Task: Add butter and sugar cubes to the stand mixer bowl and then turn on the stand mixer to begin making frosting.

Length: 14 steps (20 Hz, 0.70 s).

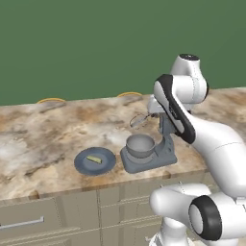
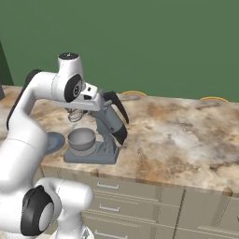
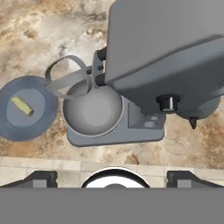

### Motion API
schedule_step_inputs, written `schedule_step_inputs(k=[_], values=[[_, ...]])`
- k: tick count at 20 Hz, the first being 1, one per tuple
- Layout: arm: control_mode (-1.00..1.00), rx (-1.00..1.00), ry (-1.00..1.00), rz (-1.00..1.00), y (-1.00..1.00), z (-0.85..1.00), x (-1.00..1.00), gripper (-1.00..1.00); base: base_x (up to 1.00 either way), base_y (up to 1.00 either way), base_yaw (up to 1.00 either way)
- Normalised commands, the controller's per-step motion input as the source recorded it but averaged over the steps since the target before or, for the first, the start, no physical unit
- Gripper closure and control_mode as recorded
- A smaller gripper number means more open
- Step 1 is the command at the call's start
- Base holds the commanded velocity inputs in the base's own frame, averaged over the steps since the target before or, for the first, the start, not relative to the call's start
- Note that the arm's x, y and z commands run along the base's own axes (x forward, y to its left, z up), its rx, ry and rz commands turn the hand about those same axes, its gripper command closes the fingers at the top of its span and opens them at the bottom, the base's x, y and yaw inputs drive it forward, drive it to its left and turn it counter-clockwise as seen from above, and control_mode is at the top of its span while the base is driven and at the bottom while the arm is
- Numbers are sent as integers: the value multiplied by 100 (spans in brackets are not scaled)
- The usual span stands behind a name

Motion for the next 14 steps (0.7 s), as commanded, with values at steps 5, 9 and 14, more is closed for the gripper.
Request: schedule_step_inputs(k=[5,9,14], values=[[-100,0,0,0,-10,0,-4,-100,0,0,0],[-100,0,0,0,-16,0,0,-100,0,0,0],[-100,0,0,0,-54,0,-7,-100,0,0,0]])
